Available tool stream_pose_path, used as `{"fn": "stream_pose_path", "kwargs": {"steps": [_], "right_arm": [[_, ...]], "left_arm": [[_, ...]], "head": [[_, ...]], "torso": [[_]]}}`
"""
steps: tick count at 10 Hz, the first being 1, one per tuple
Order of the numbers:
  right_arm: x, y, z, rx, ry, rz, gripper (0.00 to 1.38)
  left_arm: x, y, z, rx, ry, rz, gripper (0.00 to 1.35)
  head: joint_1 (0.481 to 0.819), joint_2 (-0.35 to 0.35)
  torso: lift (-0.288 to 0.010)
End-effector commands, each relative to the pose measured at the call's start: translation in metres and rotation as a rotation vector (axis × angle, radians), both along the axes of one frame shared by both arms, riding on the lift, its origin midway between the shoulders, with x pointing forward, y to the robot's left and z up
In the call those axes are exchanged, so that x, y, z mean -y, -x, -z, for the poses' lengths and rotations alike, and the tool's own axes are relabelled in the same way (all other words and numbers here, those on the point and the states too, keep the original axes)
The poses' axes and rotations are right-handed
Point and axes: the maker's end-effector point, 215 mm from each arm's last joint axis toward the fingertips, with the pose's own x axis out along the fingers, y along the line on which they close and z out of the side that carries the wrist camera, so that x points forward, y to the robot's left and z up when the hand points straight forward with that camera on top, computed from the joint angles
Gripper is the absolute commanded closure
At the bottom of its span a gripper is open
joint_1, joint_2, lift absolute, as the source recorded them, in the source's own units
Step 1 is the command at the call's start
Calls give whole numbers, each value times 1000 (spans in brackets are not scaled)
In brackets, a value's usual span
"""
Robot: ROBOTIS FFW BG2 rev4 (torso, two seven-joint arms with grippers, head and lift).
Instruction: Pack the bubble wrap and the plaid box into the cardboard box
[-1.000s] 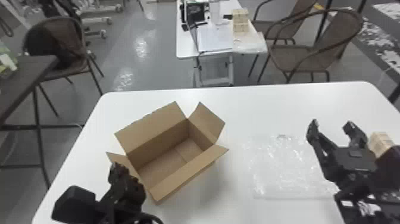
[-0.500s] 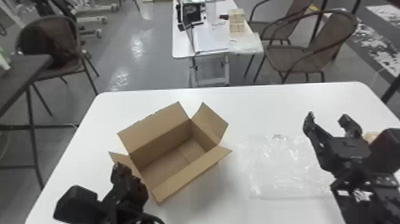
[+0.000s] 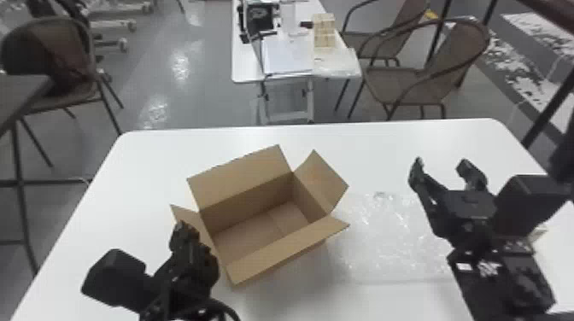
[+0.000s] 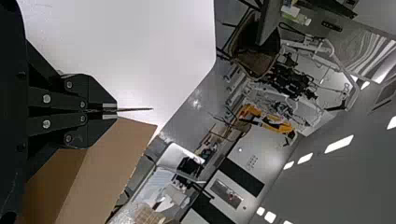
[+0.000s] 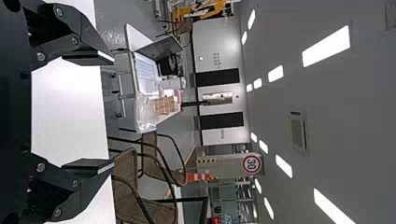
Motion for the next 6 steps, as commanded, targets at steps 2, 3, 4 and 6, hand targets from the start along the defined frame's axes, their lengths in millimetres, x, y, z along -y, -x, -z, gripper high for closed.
{"fn": "stream_pose_path", "kwargs": {"steps": [2,3,4,6], "right_arm": [[-5,-8,5,-35,14,-14,481],[-2,-16,12,-113,21,-3,481],[4,-23,27,-244,38,1,481],[8,-25,51,-479,42,-1,476]], "left_arm": [[5,-1,-1,4,4,15,1219],[5,-1,-3,8,7,10,1219],[4,-2,-3,9,1,8,1219],[4,-3,-5,11,-6,9,1219]], "head": [[695,45],[695,44],[695,43],[695,34]], "torso": [[-99],[-99],[-99],[-99]]}}
